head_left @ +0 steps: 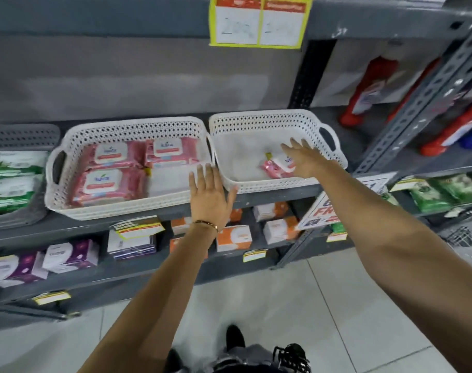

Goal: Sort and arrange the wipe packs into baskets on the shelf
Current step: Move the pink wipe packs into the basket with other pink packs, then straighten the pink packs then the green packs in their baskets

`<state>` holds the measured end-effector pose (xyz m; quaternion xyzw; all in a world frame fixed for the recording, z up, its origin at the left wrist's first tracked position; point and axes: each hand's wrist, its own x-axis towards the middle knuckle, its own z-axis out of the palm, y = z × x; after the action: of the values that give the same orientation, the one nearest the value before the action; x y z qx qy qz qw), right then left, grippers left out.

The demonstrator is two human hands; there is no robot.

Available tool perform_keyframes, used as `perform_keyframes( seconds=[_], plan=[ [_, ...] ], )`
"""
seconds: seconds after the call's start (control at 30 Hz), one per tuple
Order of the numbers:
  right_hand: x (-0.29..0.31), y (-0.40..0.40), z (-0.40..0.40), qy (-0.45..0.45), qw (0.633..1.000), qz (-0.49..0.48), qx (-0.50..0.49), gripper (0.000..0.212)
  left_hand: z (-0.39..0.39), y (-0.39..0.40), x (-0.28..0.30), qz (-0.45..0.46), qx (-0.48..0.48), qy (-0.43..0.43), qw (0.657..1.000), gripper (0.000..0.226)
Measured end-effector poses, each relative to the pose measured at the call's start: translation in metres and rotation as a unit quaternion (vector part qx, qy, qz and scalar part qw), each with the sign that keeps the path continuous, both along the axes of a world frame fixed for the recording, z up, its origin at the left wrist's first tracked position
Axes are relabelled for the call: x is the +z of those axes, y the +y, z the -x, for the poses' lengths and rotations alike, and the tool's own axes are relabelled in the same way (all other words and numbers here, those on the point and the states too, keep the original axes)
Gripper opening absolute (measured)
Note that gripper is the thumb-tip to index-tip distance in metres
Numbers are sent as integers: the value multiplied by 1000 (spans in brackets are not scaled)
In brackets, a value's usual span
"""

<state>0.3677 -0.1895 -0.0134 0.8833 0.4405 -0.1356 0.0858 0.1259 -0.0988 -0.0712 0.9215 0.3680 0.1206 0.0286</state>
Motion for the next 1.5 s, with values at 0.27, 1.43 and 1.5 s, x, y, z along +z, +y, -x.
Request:
perform_keyframes(
  seconds=[0.27,1.43,1.5],
  plan=[
    [-15,5,-20,44,997,1,59,87,-1,-1,-3,0,16,0,1000,74],
    [-3,152,216,146,932,-332,-5,54,186,143,17,123,7,4,992,69],
    [-2,152,213,103,929,-353,-28,40,178,155,23,124,8,5,992,68]
  ],
)
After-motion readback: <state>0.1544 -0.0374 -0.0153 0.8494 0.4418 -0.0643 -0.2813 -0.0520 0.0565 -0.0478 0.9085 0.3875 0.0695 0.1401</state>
